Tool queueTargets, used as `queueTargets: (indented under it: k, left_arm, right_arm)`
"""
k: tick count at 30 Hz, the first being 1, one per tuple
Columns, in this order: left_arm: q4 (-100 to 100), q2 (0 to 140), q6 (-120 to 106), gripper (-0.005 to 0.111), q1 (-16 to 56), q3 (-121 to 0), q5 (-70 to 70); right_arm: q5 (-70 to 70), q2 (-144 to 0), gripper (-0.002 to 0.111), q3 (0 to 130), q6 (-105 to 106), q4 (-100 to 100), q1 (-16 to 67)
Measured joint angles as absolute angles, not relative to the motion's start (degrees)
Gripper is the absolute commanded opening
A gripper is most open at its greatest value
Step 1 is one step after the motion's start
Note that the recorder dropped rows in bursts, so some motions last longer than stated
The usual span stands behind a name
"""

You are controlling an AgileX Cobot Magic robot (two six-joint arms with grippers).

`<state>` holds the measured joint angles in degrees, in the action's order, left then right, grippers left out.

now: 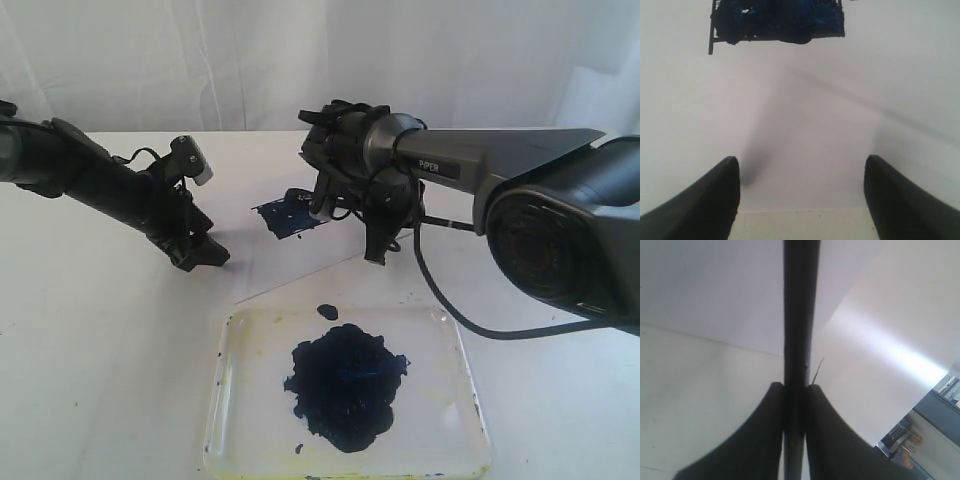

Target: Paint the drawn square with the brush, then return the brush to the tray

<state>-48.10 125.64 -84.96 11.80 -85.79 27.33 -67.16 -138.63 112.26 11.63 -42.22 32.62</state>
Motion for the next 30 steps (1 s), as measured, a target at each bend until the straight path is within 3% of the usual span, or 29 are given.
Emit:
queueTargets:
  k: [18,30]
  left_arm:
    - [-48.1,125.64,-84.96,0.072,11.8,-85.79,27.33]
    - [-48.1,125.64,-84.96,0.072,11.8,-85.79,27.33]
  right_arm:
    - [-61.68,-137.27,0.0,112.3,11.6,-36.65,32.62]
    - [-65.18,-139.52,0.0,112.39,12.88,-40.1,32.62]
